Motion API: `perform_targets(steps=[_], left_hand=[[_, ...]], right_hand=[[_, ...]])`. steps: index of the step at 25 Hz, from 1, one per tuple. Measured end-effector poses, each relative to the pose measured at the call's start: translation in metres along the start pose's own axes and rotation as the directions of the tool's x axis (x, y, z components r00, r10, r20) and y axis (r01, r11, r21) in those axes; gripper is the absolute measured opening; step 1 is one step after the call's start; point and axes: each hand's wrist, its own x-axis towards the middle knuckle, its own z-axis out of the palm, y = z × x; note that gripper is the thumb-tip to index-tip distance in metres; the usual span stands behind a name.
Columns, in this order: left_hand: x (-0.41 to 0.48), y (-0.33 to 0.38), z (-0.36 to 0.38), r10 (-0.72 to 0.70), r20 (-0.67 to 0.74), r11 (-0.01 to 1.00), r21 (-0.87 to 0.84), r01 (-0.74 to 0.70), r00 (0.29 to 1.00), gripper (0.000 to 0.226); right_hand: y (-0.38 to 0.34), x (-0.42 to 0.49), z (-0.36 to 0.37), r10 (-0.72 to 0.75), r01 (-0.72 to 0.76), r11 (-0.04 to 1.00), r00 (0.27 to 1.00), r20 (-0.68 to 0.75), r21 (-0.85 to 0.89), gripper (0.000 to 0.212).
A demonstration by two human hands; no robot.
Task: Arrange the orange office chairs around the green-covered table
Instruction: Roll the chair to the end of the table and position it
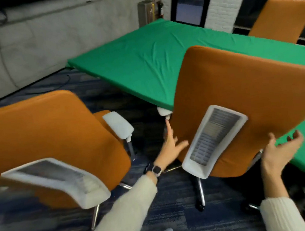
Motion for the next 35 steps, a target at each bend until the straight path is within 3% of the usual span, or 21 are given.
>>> perform_targets(steps=[2, 3, 4, 5, 7, 8, 9, 10, 11, 12, 14, 16, 18, 21, 24, 27, 31, 35], left_hand=[[-0.079, -0.072, -0.025, -0.261, 0.133, 0.961, -0.059, 0.271, 0.956, 0.104], [-0.119, -0.106, -0.046, -0.35, 0.128, 0.926, -0.101, 0.363, 0.928, 0.102], [-0.157, -0.13, -0.072, -0.412, 0.058, 0.893, -0.175, 0.415, 0.909, 0.101], [-0.195, -0.148, -0.103, -0.459, -0.069, 0.868, -0.246, 0.431, 0.886, 0.096], [-0.261, -0.165, -0.171, -0.437, -0.402, 0.886, -0.347, 0.308, 0.805, 0.071], [-0.289, -0.162, -0.206, -0.386, -0.575, 0.915, -0.336, 0.222, 0.721, 0.068], [-0.314, -0.151, -0.24, -0.318, -0.713, 0.946, -0.284, 0.157, 0.625, 0.072], [-0.336, -0.135, -0.273, -0.238, -0.817, 0.971, -0.218, 0.1, 0.526, 0.082], [-0.351, -0.116, -0.302, -0.153, -0.867, 0.988, -0.141, 0.06, 0.474, 0.093], [-0.363, -0.094, -0.329, -0.056, -0.873, 0.998, -0.053, 0.02, 0.485, 0.104], [-0.363, -0.055, -0.365, 0.094, -0.801, 0.995, 0.098, -0.025, 0.592, 0.124], [-0.351, -0.029, -0.381, 0.162, -0.736, 0.983, 0.181, -0.04, 0.658, 0.134], [-0.34, -0.018, -0.387, 0.132, -0.743, 0.987, 0.162, -0.014, 0.657, 0.131], [-0.324, -0.018, -0.41, 0.125, -0.763, 0.985, 0.171, 0.012, 0.634, 0.119], [-0.305, -0.029, -0.464, 0.168, -0.739, 0.969, 0.245, 0.029, 0.653, 0.121], [-0.287, -0.04, -0.526, 0.205, -0.666, 0.962, 0.27, -0.024, 0.717, 0.126], [-0.251, -0.032, -0.607, 0.179, -0.613, 0.977, 0.205, -0.065, 0.77, 0.127], [-0.196, -0.012, -0.669, 0.098, -0.509, 0.983, 0.181, -0.006, 0.855, 0.134]], right_hand=[[-0.024, -0.075, 0.038, -0.035, 0.03, 0.999, 0.967, 0.251, 0.024, 0.059], [-0.046, -0.11, 0.058, -0.11, 0.092, 0.994, 0.89, 0.443, 0.064, 0.058], [-0.069, -0.139, 0.077, -0.197, 0.169, 0.98, 0.764, 0.615, 0.105, 0.057], [-0.093, -0.165, 0.096, -0.281, 0.256, 0.955, 0.612, 0.74, 0.151, 0.058], [-0.143, -0.212, 0.133, -0.376, 0.307, 0.911, 0.342, 0.861, 0.276, 0.066], [-0.167, -0.232, 0.149, -0.391, 0.281, 0.905, 0.258, 0.883, 0.319, 0.074], [-0.192, -0.252, 0.161, -0.4, 0.247, 0.905, 0.219, 0.89, 0.347, 0.083], [-0.214, -0.27, 0.171, -0.407, 0.213, 0.907, 0.217, 0.888, 0.364, 0.091], [-0.234, -0.285, 0.179, -0.411, 0.173, 0.909, 0.236, 0.88, 0.378, 0.099], [-0.249, -0.301, 0.185, -0.414, 0.141, 0.91, 0.261, 0.872, 0.389, 0.106], [-0.264, -0.318, 0.194, -0.407, 0.105, 0.912, 0.336, 0.849, 0.396, 0.114], [-0.269, -0.325, 0.198, -0.377, 0.117, 0.926, 0.372, 0.848, 0.36, 0.109], [-0.272, -0.333, 0.199, -0.324, 0.15, 0.946, 0.417, 0.849, 0.287, 0.115], [-0.279, -0.338, 0.208, -0.357, 0.237, 0.932, 0.483, 0.799, 0.273, 0.137], [-0.285, -0.343, 0.226, -0.406, 0.275, 0.912, 0.479, 0.778, 0.306, 0.129], [-0.282, -0.357, 0.251, -0.435, 0.287, 0.898, 0.457, 0.776, 0.334, 0.117], [-0.299, -0.386, 0.291, -0.442, 0.25, 0.897, 0.501, 0.744, 0.365, 0.09], [-0.33, -0.397, 0.331, -0.428, 0.269, 0.904, 0.573, 0.699, 0.333, 0.079]])
